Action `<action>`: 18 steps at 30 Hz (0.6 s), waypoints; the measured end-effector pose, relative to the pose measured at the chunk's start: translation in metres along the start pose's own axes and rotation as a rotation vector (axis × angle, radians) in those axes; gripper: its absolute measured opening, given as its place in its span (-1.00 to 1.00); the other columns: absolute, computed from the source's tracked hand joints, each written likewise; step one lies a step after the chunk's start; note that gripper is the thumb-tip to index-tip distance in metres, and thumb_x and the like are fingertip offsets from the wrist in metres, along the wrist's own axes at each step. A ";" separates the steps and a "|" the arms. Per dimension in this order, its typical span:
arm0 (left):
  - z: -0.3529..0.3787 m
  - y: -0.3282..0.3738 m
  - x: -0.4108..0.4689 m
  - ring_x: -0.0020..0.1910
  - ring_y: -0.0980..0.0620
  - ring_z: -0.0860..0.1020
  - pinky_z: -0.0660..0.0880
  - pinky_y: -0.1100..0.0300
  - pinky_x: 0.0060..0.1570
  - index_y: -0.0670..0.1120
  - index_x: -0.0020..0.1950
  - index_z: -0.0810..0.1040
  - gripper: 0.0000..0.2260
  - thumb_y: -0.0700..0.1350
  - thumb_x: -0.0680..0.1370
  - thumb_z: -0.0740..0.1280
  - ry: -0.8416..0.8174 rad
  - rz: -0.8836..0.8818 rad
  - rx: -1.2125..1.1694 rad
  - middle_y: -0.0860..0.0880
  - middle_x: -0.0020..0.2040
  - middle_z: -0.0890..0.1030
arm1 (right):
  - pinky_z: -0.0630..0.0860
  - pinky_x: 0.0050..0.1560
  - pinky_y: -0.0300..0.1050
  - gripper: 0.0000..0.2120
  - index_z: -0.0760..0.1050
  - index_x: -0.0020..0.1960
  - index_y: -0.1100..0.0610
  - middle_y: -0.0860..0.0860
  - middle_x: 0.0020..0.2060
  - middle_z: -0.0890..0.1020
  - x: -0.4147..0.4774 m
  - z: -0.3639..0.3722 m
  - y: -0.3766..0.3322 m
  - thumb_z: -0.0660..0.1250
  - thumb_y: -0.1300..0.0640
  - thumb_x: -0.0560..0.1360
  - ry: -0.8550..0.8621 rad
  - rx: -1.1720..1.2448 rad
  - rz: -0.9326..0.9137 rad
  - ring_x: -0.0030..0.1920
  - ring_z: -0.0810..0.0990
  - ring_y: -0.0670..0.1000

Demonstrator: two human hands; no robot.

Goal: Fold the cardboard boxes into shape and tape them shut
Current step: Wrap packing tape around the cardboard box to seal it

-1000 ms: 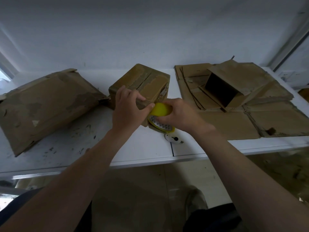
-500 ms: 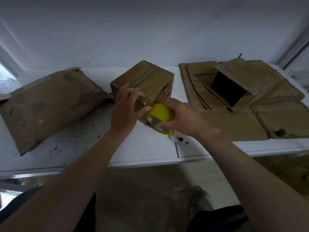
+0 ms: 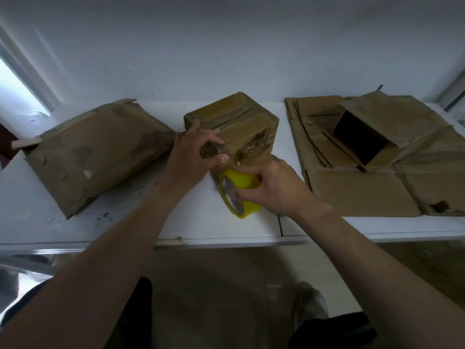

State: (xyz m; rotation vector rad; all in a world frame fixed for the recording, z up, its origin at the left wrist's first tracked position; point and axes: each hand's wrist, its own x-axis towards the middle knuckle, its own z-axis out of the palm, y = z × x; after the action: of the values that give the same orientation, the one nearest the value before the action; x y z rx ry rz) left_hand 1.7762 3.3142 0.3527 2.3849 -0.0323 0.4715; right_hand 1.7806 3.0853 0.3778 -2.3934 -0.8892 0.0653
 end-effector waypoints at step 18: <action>0.010 0.061 -0.052 -0.03 0.04 0.61 0.54 0.03 -0.11 0.03 0.15 0.32 -0.60 0.22 0.52 0.38 -0.064 -0.666 -0.360 0.00 0.02 0.61 | 0.52 -0.14 -0.08 -0.82 0.68 0.10 -0.17 -0.11 -0.15 0.71 -0.010 -0.012 0.024 0.32 -0.06 0.60 0.019 0.103 0.029 -0.14 0.59 -0.12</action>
State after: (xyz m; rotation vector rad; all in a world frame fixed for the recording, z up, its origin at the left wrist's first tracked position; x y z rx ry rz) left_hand 1.7220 3.2560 0.3671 1.9058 0.5805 0.0595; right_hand 1.7901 3.0582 0.3733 -2.3076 -0.8222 0.0971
